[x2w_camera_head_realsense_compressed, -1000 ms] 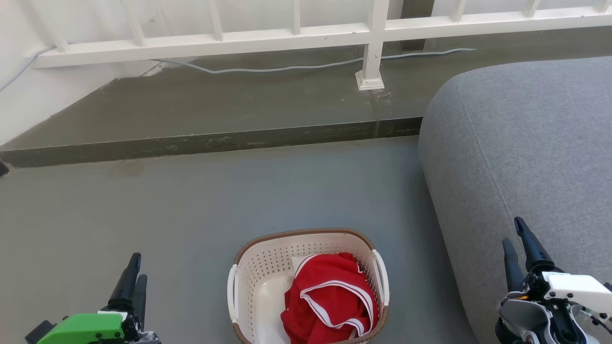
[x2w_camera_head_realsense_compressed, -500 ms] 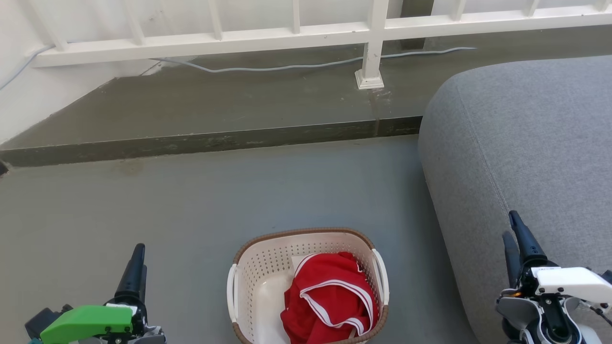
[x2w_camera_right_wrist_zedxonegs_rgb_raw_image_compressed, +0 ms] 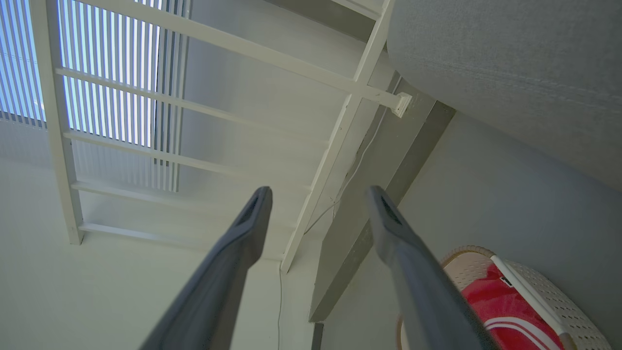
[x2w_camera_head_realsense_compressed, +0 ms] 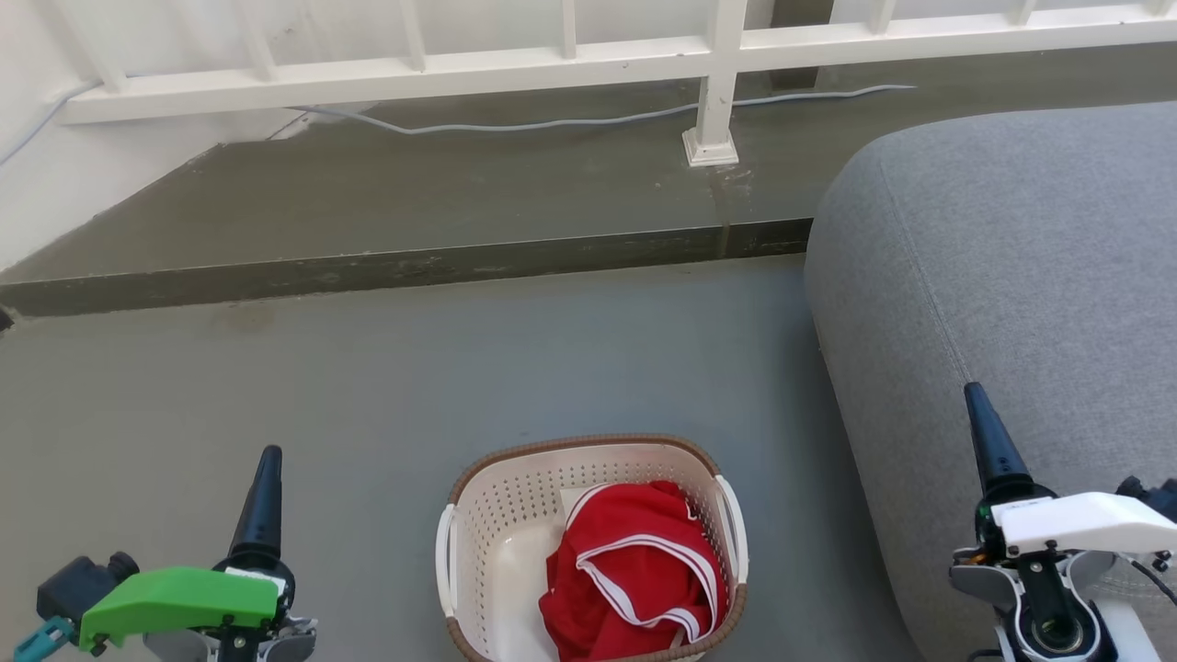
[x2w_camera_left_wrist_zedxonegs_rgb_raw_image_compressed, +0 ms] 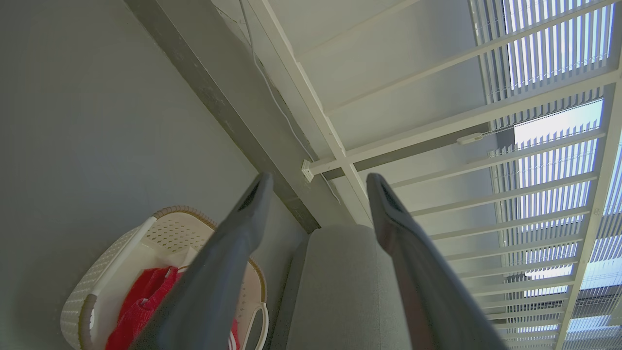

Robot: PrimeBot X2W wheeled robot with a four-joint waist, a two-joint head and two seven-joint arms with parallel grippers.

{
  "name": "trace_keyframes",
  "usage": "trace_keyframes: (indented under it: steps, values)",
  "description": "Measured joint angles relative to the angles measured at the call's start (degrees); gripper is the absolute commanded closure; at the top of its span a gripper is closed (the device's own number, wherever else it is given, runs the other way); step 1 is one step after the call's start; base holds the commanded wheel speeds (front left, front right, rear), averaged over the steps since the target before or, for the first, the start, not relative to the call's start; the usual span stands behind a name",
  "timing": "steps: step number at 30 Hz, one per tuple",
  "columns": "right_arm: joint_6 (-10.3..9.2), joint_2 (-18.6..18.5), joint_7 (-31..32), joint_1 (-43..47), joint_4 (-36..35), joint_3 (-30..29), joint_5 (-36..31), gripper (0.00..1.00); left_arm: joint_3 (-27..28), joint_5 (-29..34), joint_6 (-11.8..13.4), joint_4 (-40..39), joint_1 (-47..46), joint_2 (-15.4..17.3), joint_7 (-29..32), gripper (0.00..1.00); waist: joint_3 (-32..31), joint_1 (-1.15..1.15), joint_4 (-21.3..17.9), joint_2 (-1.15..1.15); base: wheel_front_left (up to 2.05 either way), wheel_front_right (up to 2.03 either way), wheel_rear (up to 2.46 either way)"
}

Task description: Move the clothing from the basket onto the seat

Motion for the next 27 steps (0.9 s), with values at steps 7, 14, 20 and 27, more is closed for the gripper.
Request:
trace_keyframes:
  steps: [7, 14, 20, 27]
  values:
    - [-0.55, 0.0, -1.5, 0.0, -1.5, 1.7, -7.5, 0.0, -0.7, 7.7, 0.5, -2.3, 0.0, 0.1, -1.1, 0.0, 0.3, 0.0, 0.0, 0.0, 0.0, 0.0, 0.0]
    - [-1.04, -0.1, -2.9, 0.0, -2.6, 3.5, -14.7, 0.0, -2.1, 15.9, 1.1, -4.1, 0.0, 0.1, -2.7, 0.0, 0.7, 0.0, 0.0, 0.0, 0.0, 0.0, 0.0]
    - [-1.21, -0.3, -4.0, 0.0, -3.1, 5.2, -20.9, 0.0, -2.8, 22.9, 1.8, -4.9, 0.0, 0.4, -3.8, 0.0, 0.9, 0.0, -0.1, 0.0, 0.0, 0.0, 0.0]
    - [-1.81, -0.3, -5.4, 0.0, -3.4, 6.6, -26.6, 0.0, -4.4, 31.9, 2.8, -6.2, 0.0, 1.2, -5.2, 0.0, 1.0, 0.0, -0.1, 0.0, 0.0, 0.0, 0.0]
